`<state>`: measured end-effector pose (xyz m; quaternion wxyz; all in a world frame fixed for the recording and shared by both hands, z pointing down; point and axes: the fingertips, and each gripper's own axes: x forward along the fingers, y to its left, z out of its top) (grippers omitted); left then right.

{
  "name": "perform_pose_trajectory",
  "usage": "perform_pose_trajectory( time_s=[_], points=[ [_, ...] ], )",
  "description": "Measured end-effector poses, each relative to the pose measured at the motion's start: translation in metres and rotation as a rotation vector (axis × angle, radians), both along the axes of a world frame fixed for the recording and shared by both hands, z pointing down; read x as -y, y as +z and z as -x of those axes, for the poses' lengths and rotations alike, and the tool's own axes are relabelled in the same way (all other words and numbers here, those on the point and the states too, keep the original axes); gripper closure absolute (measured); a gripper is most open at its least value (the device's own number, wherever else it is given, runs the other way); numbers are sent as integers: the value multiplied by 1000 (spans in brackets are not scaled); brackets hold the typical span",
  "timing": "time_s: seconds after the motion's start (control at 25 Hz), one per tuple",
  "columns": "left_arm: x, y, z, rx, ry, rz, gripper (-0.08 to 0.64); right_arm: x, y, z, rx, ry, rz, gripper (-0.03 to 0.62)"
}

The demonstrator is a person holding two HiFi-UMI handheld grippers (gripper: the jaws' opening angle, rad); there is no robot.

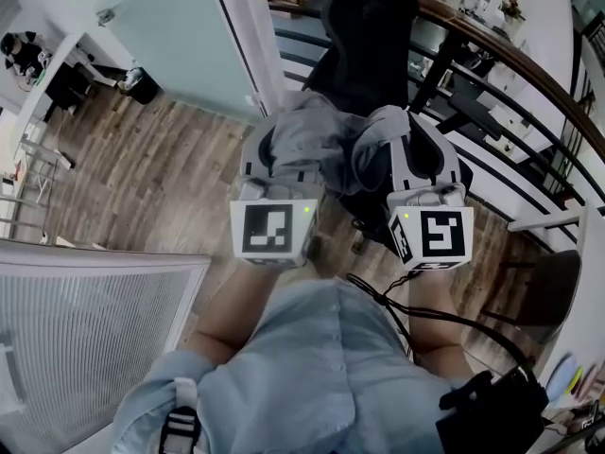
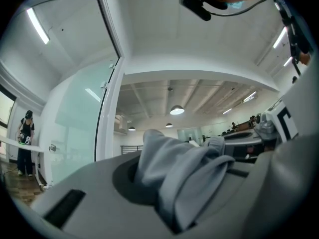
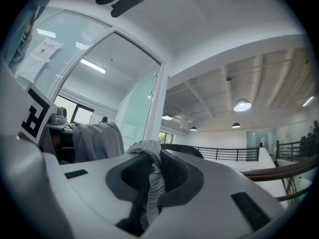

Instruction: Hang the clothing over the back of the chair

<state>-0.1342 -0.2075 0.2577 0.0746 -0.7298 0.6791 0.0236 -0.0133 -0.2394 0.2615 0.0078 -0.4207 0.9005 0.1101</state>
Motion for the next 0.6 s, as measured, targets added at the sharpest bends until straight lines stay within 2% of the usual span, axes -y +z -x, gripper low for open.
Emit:
perform_pose_trajectory(
  time_s=[0.36,0.6],
  points=[
    [49,-52,40,20,38,-77,523,38,-51,31,5,14,-54,541],
    [92,-84,56,4,102,-108,523,77,-84,46,34,38,-89,541]
  ],
)
